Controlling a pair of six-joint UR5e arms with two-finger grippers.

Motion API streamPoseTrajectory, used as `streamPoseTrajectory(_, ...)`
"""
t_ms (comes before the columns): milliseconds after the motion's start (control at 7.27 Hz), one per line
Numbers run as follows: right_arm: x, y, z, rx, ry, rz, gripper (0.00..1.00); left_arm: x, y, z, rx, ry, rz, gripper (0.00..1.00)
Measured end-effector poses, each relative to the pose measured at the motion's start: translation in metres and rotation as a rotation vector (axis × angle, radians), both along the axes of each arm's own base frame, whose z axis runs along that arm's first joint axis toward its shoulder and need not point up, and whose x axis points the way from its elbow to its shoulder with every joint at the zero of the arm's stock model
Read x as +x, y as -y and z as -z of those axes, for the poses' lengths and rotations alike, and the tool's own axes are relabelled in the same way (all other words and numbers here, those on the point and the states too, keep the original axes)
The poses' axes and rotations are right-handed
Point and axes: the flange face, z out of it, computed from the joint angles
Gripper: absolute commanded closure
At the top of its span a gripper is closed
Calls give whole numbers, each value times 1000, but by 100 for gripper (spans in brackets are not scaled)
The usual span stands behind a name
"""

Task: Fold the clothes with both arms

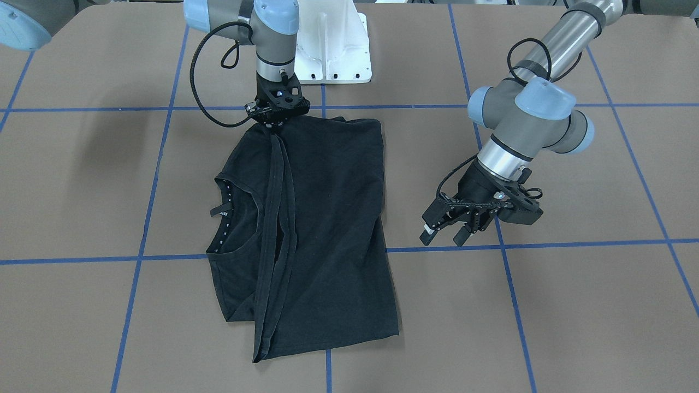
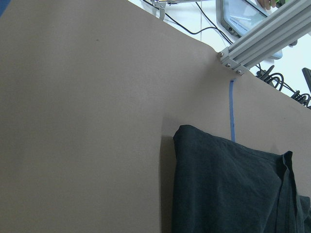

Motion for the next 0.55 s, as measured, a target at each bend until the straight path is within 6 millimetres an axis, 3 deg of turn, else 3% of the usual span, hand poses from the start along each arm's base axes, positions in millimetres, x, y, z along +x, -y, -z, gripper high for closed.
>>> streamPoseTrajectory(275, 15, -3, -11, -27, -13, -32, 100, -1, -1, 1, 2, -3, 1, 0)
streamPoseTrajectory(550, 23, -24, -36, -125, -29, -119, 100, -1, -1, 1, 2, -2, 1, 0)
